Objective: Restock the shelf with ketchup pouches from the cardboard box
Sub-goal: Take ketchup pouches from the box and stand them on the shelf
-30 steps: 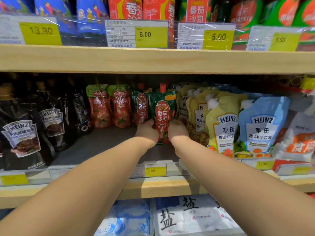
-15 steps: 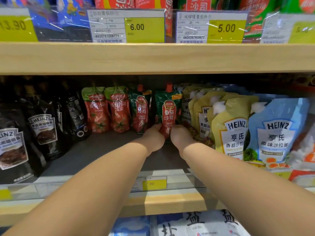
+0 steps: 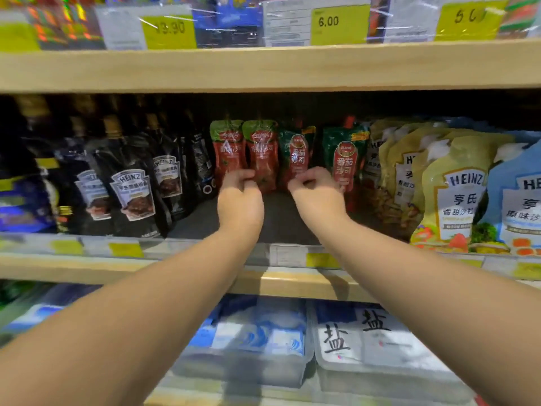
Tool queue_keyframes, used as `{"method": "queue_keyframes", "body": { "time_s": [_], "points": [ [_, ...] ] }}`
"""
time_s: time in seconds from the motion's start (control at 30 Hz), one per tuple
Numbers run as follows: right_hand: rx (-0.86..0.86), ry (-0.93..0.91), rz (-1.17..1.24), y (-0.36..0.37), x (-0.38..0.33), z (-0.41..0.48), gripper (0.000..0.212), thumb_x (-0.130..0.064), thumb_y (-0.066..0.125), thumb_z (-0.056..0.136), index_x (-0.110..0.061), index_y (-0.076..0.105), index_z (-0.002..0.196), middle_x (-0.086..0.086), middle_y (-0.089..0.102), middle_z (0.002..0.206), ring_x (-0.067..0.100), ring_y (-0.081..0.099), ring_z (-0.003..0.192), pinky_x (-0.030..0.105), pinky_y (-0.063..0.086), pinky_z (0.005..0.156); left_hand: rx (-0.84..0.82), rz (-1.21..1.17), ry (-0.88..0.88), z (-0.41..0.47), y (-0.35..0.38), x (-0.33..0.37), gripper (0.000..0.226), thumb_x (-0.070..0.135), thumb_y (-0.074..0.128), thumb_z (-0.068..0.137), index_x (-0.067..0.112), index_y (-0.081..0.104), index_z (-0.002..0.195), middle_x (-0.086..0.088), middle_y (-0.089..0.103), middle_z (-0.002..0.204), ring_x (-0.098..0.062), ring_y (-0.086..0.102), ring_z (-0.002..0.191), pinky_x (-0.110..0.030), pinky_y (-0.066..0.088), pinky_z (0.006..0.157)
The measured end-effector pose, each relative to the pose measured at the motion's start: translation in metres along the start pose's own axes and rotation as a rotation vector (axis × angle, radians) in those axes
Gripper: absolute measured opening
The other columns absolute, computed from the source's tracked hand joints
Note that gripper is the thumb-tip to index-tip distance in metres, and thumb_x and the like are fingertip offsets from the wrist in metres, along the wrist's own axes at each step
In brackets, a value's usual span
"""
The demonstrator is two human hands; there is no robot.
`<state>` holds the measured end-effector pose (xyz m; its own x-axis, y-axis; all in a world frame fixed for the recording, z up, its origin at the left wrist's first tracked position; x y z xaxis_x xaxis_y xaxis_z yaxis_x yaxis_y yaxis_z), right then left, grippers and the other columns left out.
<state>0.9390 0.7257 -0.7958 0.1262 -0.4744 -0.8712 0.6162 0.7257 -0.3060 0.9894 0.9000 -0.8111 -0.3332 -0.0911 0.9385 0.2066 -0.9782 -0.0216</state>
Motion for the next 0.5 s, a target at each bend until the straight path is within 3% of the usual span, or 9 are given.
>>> {"method": "queue_keyframes", "body": {
  "time_s": [0.13, 0.2, 0.27, 0.37, 0.5],
  "points": [
    [-0.171, -0.123, 0.087, 0.056, -0.042, -0.057, 0.008, -0.030, 0.057, 0.081, -0.030, 0.050, 0.077, -0.011, 0.051, 0.062, 0.001, 0.050, 0.057, 0.017, 0.037, 0.049, 0.165, -0.015, -0.006, -0.020, -0.107, -0.013, 0.024, 0.008, 0.040, 0.087, 0.023, 0.057, 0.096, 0.007, 0.056, 0.078, -0.009, 0.052, 0.065, -0.023, 0.042, 0.061],
    [-0.227, -0.182, 0.134, 0.084, -0.060, -0.086, 0.012, -0.028, 0.058, 0.081, -0.031, 0.049, 0.074, -0.010, 0.048, 0.056, -0.003, 0.049, 0.053, 0.010, 0.037, 0.050, 0.278, -0.045, 0.000, -0.029, -0.165, -0.023, 0.025, 0.006, 0.041, 0.085, 0.024, 0.057, 0.090, 0.006, 0.054, 0.075, -0.008, 0.049, 0.061, -0.021, 0.039, 0.057],
    [-0.273, -0.208, 0.176, 0.111, -0.069, -0.114, 0.015, -0.026, 0.060, 0.080, -0.030, 0.048, 0.072, -0.009, 0.044, 0.051, 0.001, 0.046, 0.050, 0.013, 0.035, 0.051, 0.345, -0.074, -0.049, -0.041, -0.212, -0.043, 0.024, 0.008, 0.044, 0.084, 0.030, 0.055, 0.083, 0.006, 0.053, 0.073, -0.008, 0.047, 0.057, -0.019, 0.037, 0.052],
    [-0.426, -0.229, 0.217, 0.160, -0.076, -0.159, 0.014, -0.026, 0.060, 0.080, -0.031, 0.048, 0.074, -0.008, 0.042, 0.052, 0.005, 0.041, 0.048, 0.021, 0.035, 0.051, 0.360, 0.004, -0.123, -0.065, -0.268, -0.083, 0.020, 0.013, 0.048, 0.086, 0.032, 0.053, 0.082, 0.008, 0.055, 0.078, -0.012, 0.051, 0.065, -0.024, 0.040, 0.059],
    [-0.644, -0.187, 0.215, 0.228, -0.069, -0.219, 0.015, -0.027, 0.059, 0.082, -0.031, 0.048, 0.073, -0.010, 0.043, 0.050, 0.007, 0.043, 0.049, 0.029, 0.041, 0.054, 0.339, 0.244, -0.231, -0.091, -0.335, -0.140, 0.015, 0.015, 0.051, 0.087, 0.025, 0.052, 0.098, 0.001, 0.055, 0.086, -0.022, 0.055, 0.078, -0.032, 0.042, 0.069]
  ]
}}
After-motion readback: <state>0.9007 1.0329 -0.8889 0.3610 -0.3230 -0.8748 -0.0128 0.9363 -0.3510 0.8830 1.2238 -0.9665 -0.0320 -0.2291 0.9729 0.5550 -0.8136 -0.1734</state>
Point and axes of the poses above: each hand's wrist, its own z-axis towards the middle knuckle, its own y-axis out of the palm, x = y × z, the point moved 10 cm from there along z, towards the middle knuckle
